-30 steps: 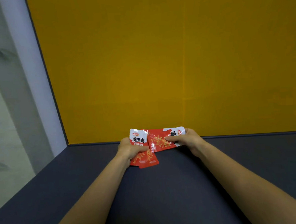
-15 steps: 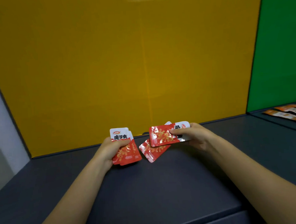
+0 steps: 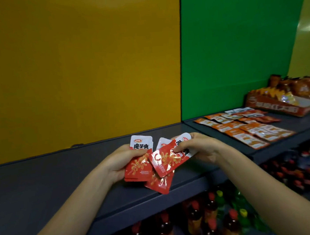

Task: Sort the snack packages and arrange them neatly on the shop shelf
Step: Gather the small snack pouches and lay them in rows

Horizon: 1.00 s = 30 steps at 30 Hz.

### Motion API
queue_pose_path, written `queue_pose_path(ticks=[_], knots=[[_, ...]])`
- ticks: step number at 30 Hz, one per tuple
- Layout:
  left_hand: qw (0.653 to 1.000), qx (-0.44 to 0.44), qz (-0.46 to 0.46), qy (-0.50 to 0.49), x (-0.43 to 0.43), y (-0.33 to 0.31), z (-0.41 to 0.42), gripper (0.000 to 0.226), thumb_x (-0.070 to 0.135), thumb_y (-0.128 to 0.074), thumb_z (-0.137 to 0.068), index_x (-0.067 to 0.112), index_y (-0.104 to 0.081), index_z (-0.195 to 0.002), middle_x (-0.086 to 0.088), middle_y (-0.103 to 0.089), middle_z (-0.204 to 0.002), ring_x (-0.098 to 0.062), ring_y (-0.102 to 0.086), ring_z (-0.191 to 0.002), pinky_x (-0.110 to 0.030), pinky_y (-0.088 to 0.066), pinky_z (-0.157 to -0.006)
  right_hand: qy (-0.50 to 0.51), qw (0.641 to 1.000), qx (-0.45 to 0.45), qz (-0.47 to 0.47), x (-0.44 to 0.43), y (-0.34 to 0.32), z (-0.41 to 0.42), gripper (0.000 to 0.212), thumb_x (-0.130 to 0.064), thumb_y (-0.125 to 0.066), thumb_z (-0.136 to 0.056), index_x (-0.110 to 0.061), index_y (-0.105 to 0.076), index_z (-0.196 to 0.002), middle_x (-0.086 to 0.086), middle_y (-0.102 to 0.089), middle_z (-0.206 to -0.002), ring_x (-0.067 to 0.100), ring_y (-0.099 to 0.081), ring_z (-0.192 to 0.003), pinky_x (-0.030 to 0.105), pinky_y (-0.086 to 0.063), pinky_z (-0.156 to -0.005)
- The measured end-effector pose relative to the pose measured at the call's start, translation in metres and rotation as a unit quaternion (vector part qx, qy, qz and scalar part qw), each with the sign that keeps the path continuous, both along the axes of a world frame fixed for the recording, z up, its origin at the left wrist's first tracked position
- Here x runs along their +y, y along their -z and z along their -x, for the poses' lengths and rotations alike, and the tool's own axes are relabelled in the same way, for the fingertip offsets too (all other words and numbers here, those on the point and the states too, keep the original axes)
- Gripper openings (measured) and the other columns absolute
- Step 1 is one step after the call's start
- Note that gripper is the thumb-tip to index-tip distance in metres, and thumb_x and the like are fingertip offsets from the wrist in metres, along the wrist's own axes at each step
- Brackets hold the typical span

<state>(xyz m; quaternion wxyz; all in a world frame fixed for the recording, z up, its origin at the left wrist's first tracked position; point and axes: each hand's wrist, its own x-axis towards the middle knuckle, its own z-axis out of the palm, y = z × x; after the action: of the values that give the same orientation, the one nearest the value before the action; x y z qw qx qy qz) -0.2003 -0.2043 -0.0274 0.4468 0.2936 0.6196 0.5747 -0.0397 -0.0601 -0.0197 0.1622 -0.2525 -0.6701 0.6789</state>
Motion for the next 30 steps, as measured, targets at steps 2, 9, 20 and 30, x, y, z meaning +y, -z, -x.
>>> queue_pose_path(ticks=[2, 9, 20, 30], knots=[[1.0, -0.011, 0.002, 0.023, 0.025, 0.002, -0.036, 0.013, 0.008, -0.059, -0.089, 0.005, -0.06, -0.102, -0.012, -0.072, -0.078, -0.018, -0.07, -0.059, -0.029, -0.059, -0.058, 0.002, 1.0, 0.006, 0.012, 0.021, -0.002, -0.033, 0.023, 0.01, -0.06, -0.08, -0.002, -0.065, -0.1, 0.011, -0.072, -0.083, 0.016, -0.069, -0.071, 0.023, -0.058, -0.064], [0.998, -0.054, -0.003, 0.019, 0.101, 0.008, -0.131, 0.01, 0.008, -0.066, -0.081, 0.002, -0.061, -0.088, -0.012, -0.071, -0.064, -0.02, -0.068, -0.05, -0.027, -0.056, -0.047, 0.033, 0.999, 0.004, 0.041, 0.086, -0.005, -0.127, 0.016, 0.013, -0.058, -0.081, -0.002, -0.06, -0.082, 0.007, -0.072, -0.067, 0.016, -0.069, -0.061, 0.024, -0.058, -0.061], [0.999, -0.027, -0.011, 0.015, 0.194, -0.001, -0.193, 0.006, 0.001, -0.061, -0.083, 0.002, -0.058, -0.089, -0.013, -0.07, -0.058, -0.021, -0.068, -0.047, -0.027, -0.055, -0.042, 0.064, 0.996, 0.016, 0.064, 0.167, -0.011, -0.191, 0.018, 0.012, -0.057, -0.083, -0.004, -0.055, -0.074, 0.01, -0.066, -0.074, 0.02, -0.064, -0.065, 0.035, -0.055, -0.075], [0.995, -0.083, -0.042, 0.047, 0.291, -0.013, -0.219, 0.015, 0.013, -0.045, -0.096, 0.006, -0.055, -0.087, -0.013, -0.071, -0.062, -0.02, -0.069, -0.049, -0.03, -0.057, -0.048, 0.073, 0.99, 0.061, 0.104, 0.271, -0.027, -0.203, 0.013, 0.002, -0.055, -0.088, -0.005, -0.06, -0.079, 0.005, -0.066, -0.072, 0.01, -0.064, -0.054, 0.022, -0.057, -0.052]])
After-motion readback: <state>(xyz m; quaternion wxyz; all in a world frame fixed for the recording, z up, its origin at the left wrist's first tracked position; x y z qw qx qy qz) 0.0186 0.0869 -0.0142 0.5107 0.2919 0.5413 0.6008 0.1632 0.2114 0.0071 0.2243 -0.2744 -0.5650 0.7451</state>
